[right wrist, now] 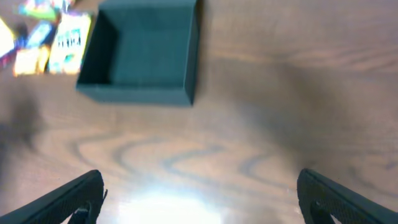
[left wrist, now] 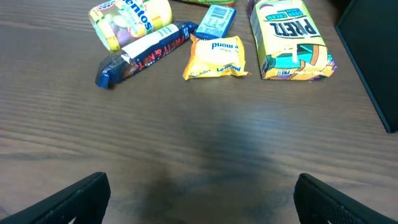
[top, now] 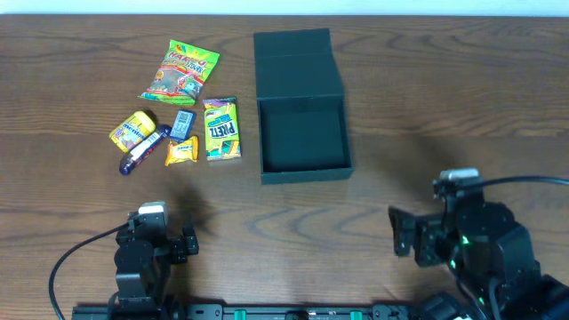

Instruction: Pack container

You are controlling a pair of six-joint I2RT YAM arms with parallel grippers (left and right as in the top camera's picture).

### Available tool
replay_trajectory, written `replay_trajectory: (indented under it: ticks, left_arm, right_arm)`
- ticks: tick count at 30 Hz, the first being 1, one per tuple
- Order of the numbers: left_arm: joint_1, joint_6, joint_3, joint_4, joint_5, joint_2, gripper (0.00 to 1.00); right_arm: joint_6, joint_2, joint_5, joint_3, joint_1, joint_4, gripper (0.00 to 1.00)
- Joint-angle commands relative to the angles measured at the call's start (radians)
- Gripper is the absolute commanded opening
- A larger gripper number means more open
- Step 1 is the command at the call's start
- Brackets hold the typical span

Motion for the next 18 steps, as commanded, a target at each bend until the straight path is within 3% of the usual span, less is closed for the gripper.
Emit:
replay_trajectory:
  ticks: [1,7,14,18]
  left_arm:
    - [0.002,0.003,-0.007,-0.003,-0.021,-0.006,0.95]
    - [0.002,0.003,-0.007,-0.003,-0.021,-0.006,0.95]
    - [0.002,-0.002,-0.007,-0.002,-0.018,-0.006,0.95]
    - [0.002,-0.1,-0.007,-0.003,-0.018,-0.006,0.95]
  right_arm:
    - [-0.027,-0.009,-0.081,-0.01,-0.005,-0.053,0.98]
    - [-0.027,-0.009,-0.207,-0.007,-0.005,-0.114,0.98]
    - [-0.036,-0.008,-0.212,0.092,-0.005,-0.2,0.99]
    - [-0.038,-0.008,-0.187,0.156,-0.005,-0.261,0.99]
